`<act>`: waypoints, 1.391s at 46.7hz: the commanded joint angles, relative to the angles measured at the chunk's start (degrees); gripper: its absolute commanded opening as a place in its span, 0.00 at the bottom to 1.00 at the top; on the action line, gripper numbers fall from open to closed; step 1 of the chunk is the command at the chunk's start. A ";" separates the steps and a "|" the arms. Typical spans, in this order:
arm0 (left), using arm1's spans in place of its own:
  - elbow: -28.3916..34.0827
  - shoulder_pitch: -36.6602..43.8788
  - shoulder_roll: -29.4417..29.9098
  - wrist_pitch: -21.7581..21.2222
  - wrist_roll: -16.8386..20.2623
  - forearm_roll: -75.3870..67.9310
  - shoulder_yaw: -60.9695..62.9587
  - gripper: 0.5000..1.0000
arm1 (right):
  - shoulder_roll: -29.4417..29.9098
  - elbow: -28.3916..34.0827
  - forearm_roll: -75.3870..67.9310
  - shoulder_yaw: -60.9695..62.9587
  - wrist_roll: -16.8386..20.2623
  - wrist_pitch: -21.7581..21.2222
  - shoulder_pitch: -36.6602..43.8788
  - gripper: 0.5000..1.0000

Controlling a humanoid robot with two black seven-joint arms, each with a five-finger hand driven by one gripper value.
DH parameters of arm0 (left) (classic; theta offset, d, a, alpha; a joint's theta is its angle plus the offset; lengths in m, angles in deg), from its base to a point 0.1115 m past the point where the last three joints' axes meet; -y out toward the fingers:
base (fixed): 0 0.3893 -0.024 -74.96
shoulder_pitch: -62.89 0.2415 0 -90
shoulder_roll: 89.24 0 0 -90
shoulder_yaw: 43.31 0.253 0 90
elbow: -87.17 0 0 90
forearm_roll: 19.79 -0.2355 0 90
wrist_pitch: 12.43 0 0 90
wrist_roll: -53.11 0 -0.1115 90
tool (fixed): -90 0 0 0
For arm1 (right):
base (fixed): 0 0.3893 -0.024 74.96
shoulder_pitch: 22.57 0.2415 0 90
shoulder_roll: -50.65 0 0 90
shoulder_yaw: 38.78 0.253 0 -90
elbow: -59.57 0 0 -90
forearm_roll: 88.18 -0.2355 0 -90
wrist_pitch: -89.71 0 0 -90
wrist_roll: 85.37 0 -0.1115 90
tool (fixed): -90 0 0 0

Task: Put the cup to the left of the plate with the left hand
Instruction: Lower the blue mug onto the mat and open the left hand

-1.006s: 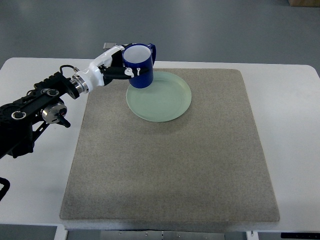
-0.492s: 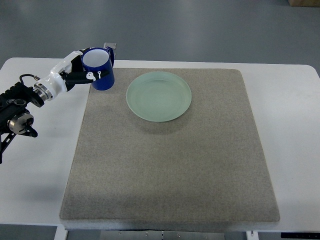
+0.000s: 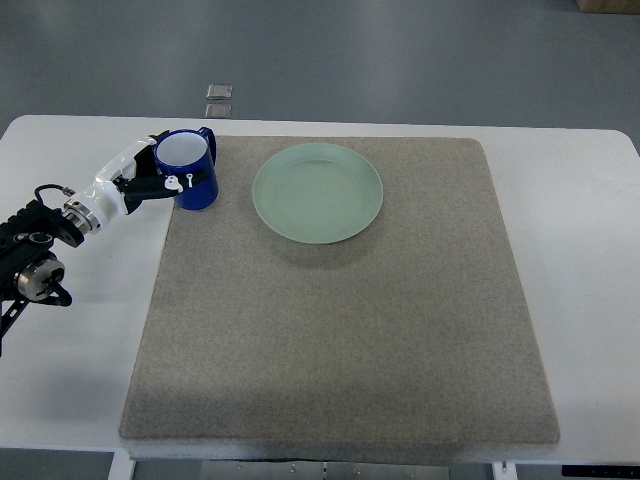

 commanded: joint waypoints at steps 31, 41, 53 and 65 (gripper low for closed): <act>3.10 0.55 -2.99 -2.01 0.44 0.25 -0.05 0.78 | 0.00 0.00 0.00 0.00 0.01 0.00 0.06 0.86; 2.66 0.55 -3.08 -2.01 0.44 0.34 -0.40 0.93 | 0.00 0.00 0.00 0.00 0.01 0.00 -0.03 0.86; 0.46 0.73 -2.37 -1.49 0.44 2.45 -0.84 0.99 | 0.00 0.00 0.00 0.00 0.01 0.00 0.06 0.86; -0.77 0.64 -0.62 -1.13 0.44 3.06 -2.69 0.99 | 0.00 0.00 0.00 0.00 -0.08 0.00 -0.03 0.86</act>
